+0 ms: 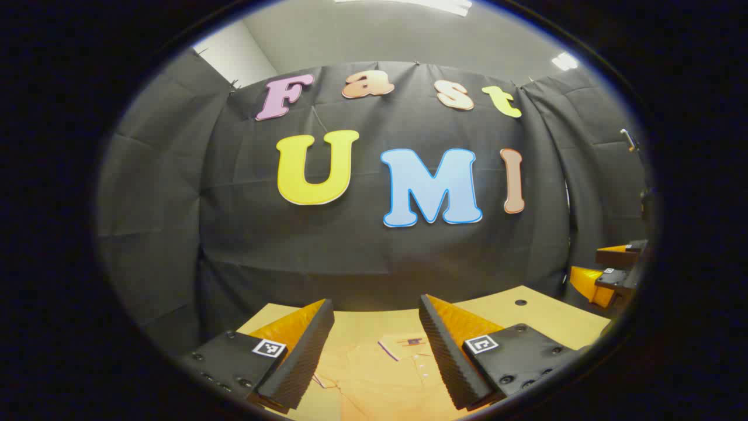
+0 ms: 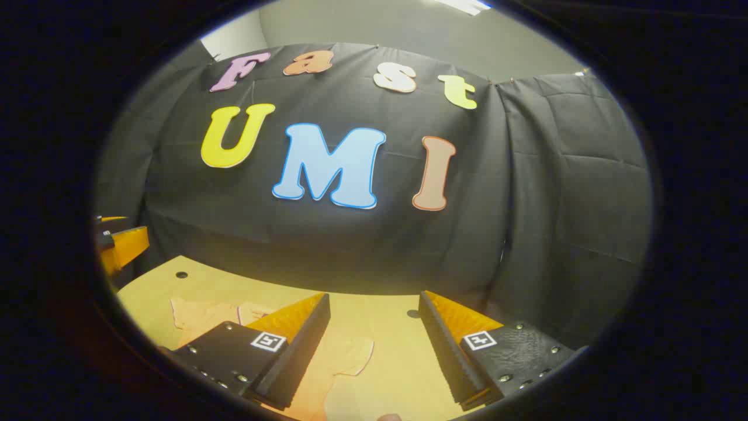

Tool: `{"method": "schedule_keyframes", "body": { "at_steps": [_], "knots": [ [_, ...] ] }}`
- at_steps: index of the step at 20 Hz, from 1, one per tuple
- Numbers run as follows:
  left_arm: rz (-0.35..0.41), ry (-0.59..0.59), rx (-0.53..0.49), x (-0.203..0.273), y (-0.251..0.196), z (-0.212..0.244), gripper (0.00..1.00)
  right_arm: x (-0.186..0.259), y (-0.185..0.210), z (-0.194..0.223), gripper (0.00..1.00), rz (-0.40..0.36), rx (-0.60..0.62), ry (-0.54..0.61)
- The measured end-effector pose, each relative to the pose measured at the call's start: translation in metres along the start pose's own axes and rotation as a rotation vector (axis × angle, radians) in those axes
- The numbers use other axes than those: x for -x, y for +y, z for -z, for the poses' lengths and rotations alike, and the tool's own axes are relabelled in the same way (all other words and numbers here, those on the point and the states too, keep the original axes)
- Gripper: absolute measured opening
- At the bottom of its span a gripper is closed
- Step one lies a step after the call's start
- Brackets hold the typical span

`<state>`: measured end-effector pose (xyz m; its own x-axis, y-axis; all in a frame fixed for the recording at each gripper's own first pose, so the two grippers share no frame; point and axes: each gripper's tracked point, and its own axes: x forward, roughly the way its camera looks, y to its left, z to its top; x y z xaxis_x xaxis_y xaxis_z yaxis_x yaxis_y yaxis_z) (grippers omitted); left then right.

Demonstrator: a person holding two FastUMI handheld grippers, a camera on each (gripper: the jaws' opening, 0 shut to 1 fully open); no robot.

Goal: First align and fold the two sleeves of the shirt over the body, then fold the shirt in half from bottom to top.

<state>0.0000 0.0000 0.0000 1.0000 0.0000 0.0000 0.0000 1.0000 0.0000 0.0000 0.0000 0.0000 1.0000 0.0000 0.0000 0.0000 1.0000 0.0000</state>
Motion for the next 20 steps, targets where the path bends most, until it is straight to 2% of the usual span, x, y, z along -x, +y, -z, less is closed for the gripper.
{"method": "schedule_keyframes", "body": {
  "at_steps": [7, 20],
  "knots": [
    [-0.022, 0.014, -0.005, -0.006, -0.005, 0.005, 0.96, -0.011, 0.002, 0.008, 0.95, -0.031, -0.001, 0.012],
    [-0.034, 0.006, -0.016, -0.01, -0.003, 0.001, 0.95, -0.022, 0.002, 0.01, 0.94, -0.031, -0.001, 0.011]
  ]
}}
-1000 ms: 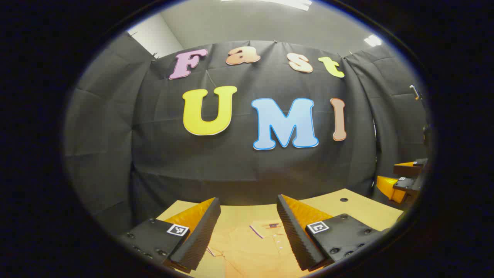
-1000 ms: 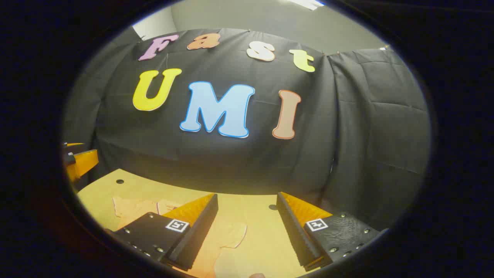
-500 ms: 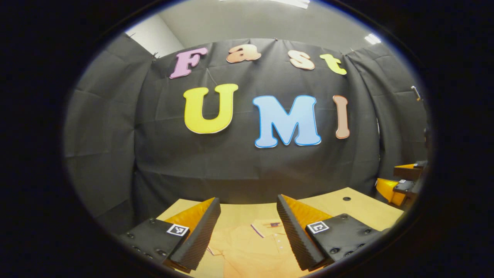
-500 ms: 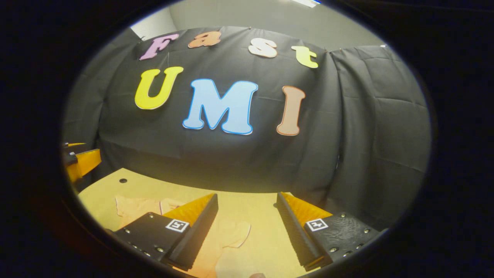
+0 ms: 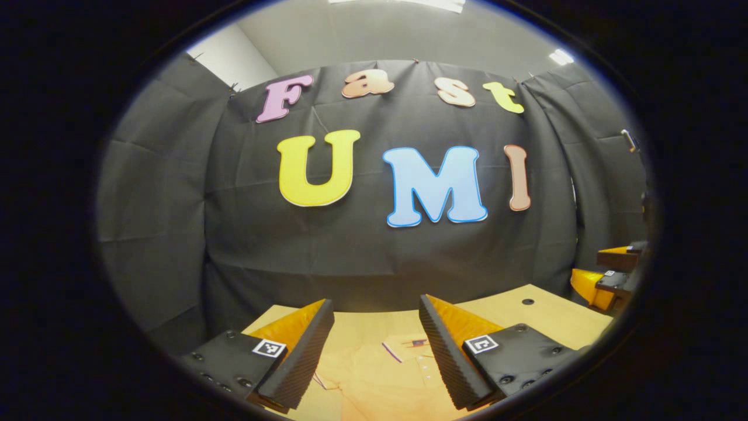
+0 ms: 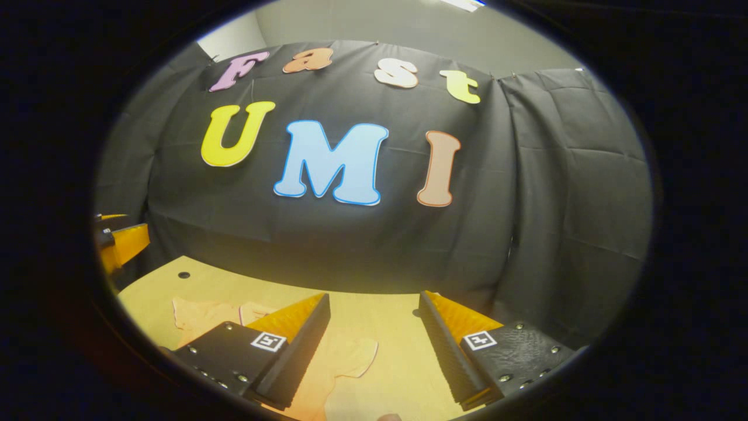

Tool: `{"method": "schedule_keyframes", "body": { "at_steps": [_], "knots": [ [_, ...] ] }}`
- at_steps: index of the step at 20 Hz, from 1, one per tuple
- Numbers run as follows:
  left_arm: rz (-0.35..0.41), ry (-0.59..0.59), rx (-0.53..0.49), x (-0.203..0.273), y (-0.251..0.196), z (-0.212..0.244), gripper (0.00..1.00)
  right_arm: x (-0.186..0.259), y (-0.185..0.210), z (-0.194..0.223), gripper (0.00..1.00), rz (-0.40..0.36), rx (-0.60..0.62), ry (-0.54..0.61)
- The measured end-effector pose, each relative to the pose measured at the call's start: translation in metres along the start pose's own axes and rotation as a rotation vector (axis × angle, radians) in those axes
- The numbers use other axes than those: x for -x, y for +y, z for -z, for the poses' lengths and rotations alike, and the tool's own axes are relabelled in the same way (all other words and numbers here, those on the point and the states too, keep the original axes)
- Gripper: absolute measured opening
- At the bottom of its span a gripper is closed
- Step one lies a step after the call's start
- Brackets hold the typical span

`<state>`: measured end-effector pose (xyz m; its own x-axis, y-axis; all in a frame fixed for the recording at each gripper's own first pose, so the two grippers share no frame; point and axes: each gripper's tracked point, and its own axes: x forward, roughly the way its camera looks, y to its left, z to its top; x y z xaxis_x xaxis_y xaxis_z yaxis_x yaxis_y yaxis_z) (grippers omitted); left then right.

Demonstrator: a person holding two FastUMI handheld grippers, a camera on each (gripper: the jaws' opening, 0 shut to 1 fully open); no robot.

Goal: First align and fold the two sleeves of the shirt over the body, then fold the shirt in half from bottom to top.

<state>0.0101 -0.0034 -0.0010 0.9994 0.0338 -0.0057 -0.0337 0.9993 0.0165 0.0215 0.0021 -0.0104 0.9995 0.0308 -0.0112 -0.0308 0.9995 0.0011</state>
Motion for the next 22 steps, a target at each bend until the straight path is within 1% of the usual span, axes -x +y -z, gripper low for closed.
{"method": "schedule_keyframes", "body": {
  "at_steps": [1, 4, 9, 14, 22],
  "knots": [
    [-0.004, 0.005, 0.0, 0.0, 0.001, 0.002, 0.96, -0.002, 0.001, 0.004, 0.94, -0.007, 0.001, 0.009],
    [-0.016, 0.01, 0.013, 0.004, 0.007, 0.006, 0.95, -0.012, 0.005, 0.016, 0.95, -0.028, 0.008, 0.041],
    [-0.047, 0.029, 0.036, 0.007, 0.021, 0.014, 0.96, -0.043, 0.011, 0.048, 0.95, -0.077, -0.017, 0.129],
    [-0.057, 0.065, 0.047, 0.007, 0.027, 0.029, 0.96, -0.078, 0.012, 0.081, 0.95, -0.086, -0.003, 0.199],
    [-0.061, 0.065, 0.049, 0.006, 0.028, 0.031, 0.97, -0.129, 0.019, 0.135, 0.95, -0.096, -0.022, 0.332]
  ]
}}
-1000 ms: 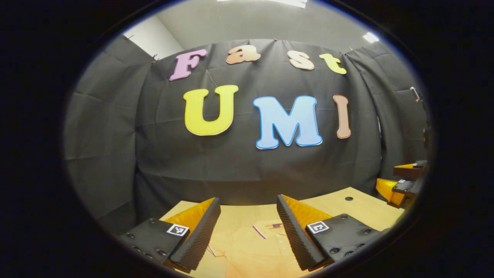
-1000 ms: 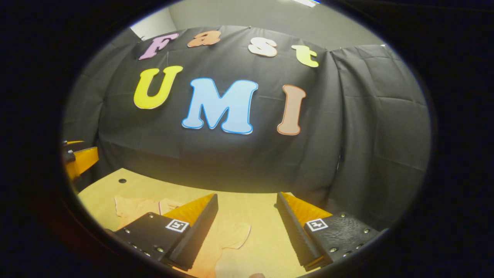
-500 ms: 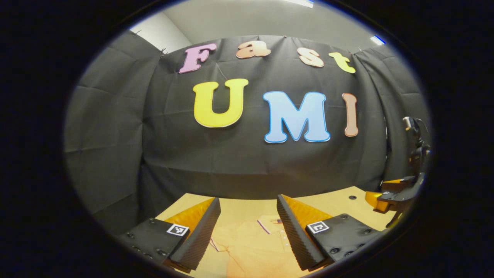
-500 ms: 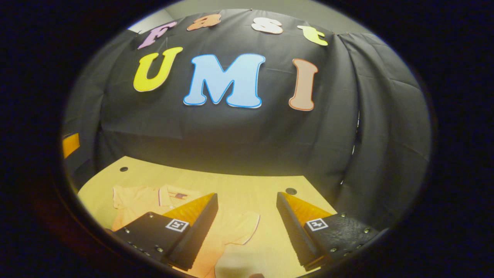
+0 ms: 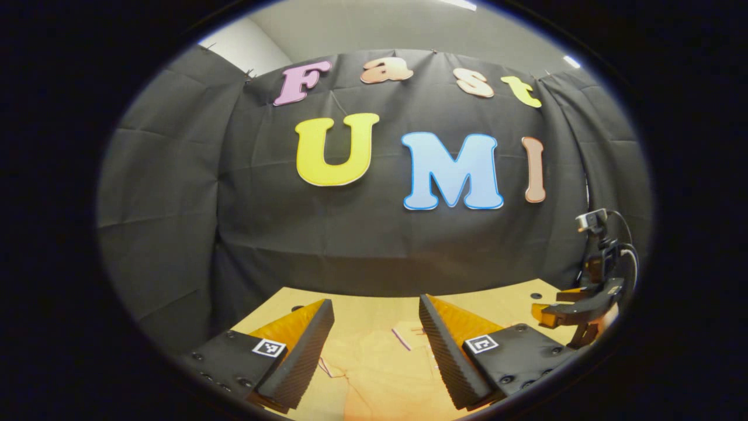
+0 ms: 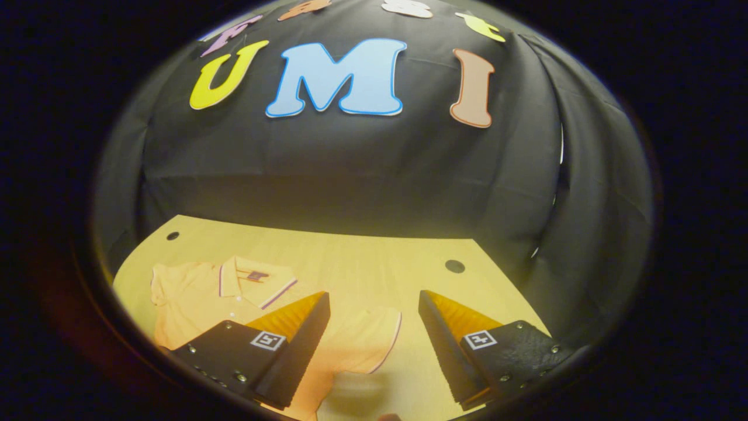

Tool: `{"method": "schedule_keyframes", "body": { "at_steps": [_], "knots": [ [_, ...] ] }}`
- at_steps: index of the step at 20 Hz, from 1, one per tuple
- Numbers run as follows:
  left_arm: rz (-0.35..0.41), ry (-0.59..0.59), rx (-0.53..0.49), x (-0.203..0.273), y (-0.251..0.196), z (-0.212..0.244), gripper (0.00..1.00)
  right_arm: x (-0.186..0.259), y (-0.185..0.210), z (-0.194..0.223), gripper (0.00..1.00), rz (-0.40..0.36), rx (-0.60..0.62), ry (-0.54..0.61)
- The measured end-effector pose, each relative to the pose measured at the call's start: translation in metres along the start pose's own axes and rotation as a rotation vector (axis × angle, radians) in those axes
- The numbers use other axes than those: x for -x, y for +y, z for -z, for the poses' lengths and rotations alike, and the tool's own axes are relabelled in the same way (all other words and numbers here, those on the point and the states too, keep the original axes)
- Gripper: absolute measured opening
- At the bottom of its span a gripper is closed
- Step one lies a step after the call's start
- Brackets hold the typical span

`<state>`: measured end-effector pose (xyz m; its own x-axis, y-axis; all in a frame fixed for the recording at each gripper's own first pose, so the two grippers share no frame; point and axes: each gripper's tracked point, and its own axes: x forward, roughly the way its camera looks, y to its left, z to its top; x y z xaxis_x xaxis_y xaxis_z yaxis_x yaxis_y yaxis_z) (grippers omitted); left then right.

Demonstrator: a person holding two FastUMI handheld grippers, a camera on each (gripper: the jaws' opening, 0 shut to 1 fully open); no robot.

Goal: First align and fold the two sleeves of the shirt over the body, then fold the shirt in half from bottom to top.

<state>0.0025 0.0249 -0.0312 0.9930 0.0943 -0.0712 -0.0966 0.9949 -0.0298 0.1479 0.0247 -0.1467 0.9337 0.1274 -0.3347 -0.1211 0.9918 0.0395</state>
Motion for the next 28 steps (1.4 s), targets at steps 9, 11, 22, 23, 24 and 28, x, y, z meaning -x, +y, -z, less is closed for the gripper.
{"method": "schedule_keyframes", "body": {
  "at_steps": [9, 11, 22, 23, 24, 28],
  "knots": [
    [-0.026, 0.02, -0.019, 0.003, 0.005, 0.008, 0.96, -0.062, -0.008, 0.057, 0.95, 0.015, -0.07, 0.192],
    [-0.032, 0.024, -0.014, 0.005, 0.005, 0.009, 0.96, -0.071, -0.009, 0.071, 0.95, 0.015, -0.097, 0.237],
    [-0.057, 0.046, -0.039, 0.015, 0.005, 0.019, 0.97, -0.097, -0.012, 0.112, 0.89, -0.004, -0.197, 0.395],
    [-0.06, 0.046, -0.041, 0.016, 0.006, 0.02, 0.94, -0.1, -0.014, 0.113, 0.82, 0.001, -0.188, 0.385],
    [-0.064, 0.047, -0.043, 0.017, 0.008, 0.019, 0.97, -0.099, -0.013, 0.114, 0.78, -0.002, -0.189, 0.391],
    [-0.073, 0.053, -0.033, 0.019, 0.009, 0.021, 0.96, -0.098, -0.013, 0.112, 0.34, -0.021, -0.211, 0.399]
  ]
}}
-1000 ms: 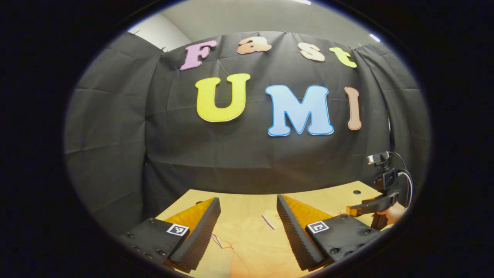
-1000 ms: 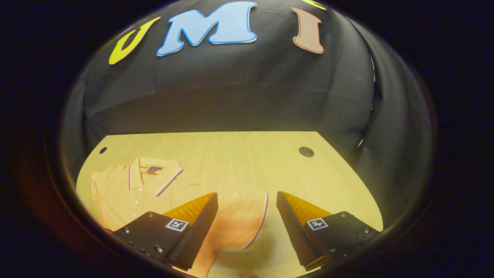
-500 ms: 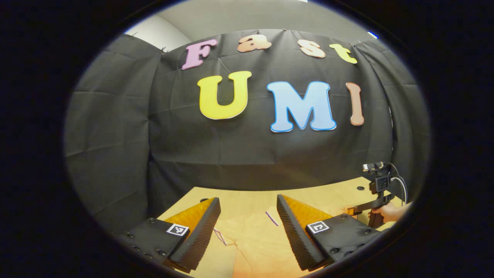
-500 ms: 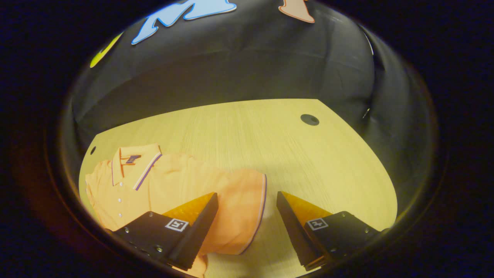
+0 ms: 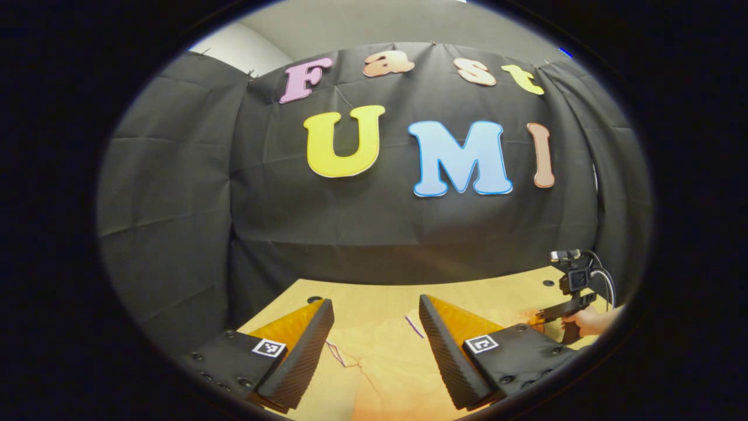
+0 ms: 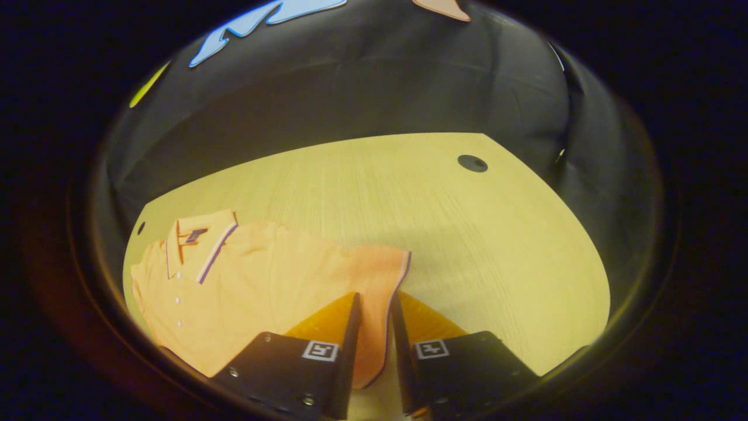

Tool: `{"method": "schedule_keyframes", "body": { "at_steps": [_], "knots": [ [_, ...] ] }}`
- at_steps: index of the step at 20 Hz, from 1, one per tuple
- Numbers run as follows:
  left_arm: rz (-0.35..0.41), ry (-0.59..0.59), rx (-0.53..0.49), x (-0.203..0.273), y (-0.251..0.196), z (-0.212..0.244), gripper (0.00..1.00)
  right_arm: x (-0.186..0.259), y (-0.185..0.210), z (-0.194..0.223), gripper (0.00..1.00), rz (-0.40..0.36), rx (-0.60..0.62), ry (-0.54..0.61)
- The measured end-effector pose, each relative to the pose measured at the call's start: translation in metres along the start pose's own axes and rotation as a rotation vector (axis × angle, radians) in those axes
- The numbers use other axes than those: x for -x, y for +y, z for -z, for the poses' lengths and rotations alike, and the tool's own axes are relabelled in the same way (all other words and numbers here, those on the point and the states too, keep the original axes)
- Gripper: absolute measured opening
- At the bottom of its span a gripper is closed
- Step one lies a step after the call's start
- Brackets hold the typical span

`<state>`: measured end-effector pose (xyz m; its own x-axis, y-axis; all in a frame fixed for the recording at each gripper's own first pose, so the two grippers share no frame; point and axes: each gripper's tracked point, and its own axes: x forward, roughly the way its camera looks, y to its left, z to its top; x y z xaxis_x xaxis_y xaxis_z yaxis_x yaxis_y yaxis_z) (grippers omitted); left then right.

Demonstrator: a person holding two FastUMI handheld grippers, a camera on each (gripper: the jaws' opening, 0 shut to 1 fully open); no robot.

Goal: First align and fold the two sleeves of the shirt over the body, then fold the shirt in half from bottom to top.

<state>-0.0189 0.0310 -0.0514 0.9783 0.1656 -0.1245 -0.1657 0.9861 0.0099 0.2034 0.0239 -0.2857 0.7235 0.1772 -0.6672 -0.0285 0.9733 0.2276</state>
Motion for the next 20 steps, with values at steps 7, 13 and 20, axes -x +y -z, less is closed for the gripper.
{"method": "schedule_keyframes", "body": {
  "at_steps": [7, 13, 20],
  "knots": [
    [-0.013, -0.002, 0.001, 0.007, 0.004, 0.0, 0.97, 0.013, 0.008, -0.007, 0.02, -0.003, 0.052, -0.04],
    [-0.025, -0.002, 0.03, 0.01, 0.01, 0.003, 0.95, 0.048, 0.054, -0.031, 0.02, -0.057, 0.178, -0.136],
    [-0.067, 0.003, 0.048, 0.017, 0.032, 0.012, 0.97, 0.058, 0.116, -0.014, 0.02, -0.145, 0.3, -0.126]
  ]
}}
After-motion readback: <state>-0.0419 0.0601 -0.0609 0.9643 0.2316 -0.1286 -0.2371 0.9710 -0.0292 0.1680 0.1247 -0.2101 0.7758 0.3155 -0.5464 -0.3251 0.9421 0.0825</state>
